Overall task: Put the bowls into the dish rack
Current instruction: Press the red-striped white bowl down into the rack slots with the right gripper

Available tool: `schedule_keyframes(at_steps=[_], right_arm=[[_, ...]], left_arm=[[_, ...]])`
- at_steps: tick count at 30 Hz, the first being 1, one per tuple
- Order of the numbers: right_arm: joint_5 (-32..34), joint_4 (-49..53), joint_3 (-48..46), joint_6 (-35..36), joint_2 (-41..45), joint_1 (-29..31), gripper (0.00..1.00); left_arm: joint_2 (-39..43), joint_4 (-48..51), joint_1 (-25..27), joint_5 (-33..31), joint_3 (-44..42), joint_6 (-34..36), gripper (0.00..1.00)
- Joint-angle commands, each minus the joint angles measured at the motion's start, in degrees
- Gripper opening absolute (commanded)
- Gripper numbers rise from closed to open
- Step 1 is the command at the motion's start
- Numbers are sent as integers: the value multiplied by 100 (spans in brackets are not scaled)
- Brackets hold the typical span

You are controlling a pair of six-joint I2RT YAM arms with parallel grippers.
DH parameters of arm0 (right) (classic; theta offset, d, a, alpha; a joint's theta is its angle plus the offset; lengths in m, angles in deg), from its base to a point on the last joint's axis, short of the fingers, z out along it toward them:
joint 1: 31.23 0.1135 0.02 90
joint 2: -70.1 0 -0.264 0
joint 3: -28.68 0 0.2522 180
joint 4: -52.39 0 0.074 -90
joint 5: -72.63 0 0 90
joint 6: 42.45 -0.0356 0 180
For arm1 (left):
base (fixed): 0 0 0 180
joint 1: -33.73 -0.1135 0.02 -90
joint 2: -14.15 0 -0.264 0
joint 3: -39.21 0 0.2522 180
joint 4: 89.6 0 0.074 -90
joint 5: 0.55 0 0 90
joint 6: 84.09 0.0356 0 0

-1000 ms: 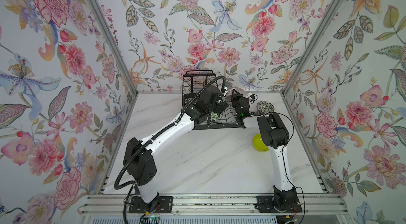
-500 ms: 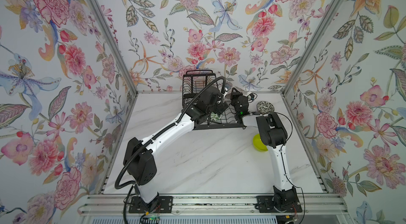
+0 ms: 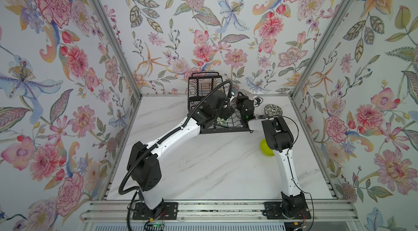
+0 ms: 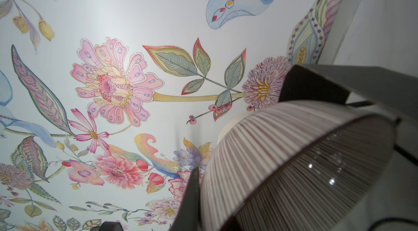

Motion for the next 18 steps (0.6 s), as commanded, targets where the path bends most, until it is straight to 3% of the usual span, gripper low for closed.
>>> schedule_keyframes(at_steps=[1,18], right_arm=[[92,-124,171,-1,-90,58,0],[49,-204,-138,93,-14,130,0]], left_arm=[[75,-15,-49,31,-57,-29,99],[144,-38,-67,31,-124,-75,99]])
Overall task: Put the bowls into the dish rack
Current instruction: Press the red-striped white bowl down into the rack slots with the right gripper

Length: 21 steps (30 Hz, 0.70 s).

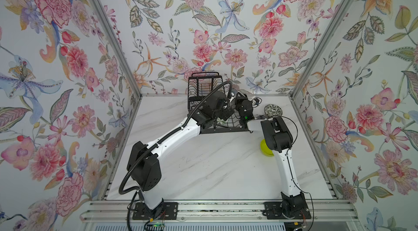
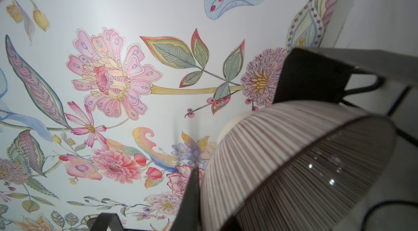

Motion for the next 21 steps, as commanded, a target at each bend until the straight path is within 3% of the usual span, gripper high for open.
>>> schedule_keyframes(at_steps=[1,12,21], right_arm=[[21,-223,-92,60,-5,54,0],[-116,-51,-330,-52,148,61,0],[-326,1506,-289,-453,517,43,0]], left_arm=[[147,-31,-68,28,-56,-73,99],[138,-33,-64,49,-24,-84,99],[138,-34,-69,65,-8,-130,99]])
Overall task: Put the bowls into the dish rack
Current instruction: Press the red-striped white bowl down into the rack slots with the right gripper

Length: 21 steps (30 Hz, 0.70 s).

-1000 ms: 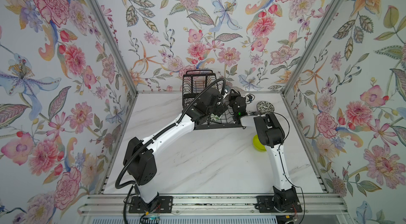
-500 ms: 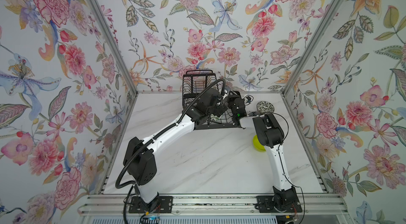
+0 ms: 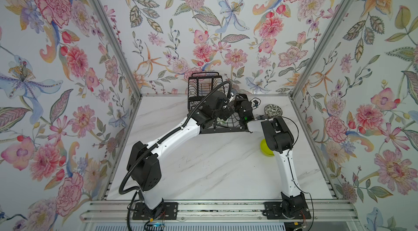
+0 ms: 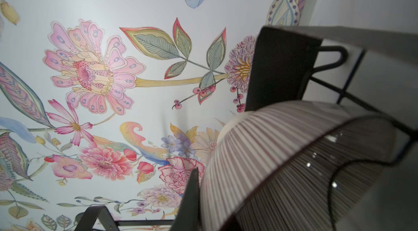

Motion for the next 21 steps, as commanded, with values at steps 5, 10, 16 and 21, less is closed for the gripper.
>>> schedule_keyframes(at_steps=[5,10,16,21], right_arm=[[-266,1481,-60,-506,376,-20,0],[-529,2060,-15,-730,453,-36,0],[-812,2817,77,-750,590,-47,0],[-974,3307,121,-884,703,-64,0]], left_arm=[[148,-19,-28,64,11,-120,99],[155,1,5,28,65,-88,99],[146,14,61,20,112,-79,99],[133,13,110,11,114,-51,99]])
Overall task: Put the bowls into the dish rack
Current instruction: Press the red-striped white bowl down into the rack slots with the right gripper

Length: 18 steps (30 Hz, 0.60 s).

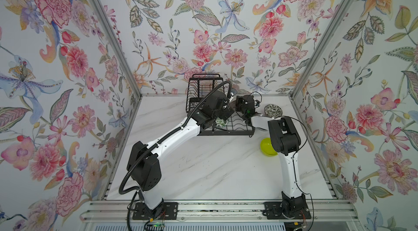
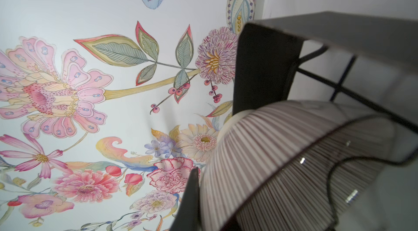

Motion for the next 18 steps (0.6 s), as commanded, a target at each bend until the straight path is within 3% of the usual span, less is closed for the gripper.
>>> schedule_keyframes(at_steps=[1,5,12,18], right_arm=[[-560,1264,21,-168,50,59,0],[-646,1372,48,-341,59,47,5],[-560,1379,54,-546,142,28,22],[-445,1315,69,-741,176,55,29]], left_arm=[[127,7,75,10,122,-36,99],[94,1,88,24,168,-43,99],[95,11,123,3,187,-21,99],[106,11,133,-31,191,14,99]])
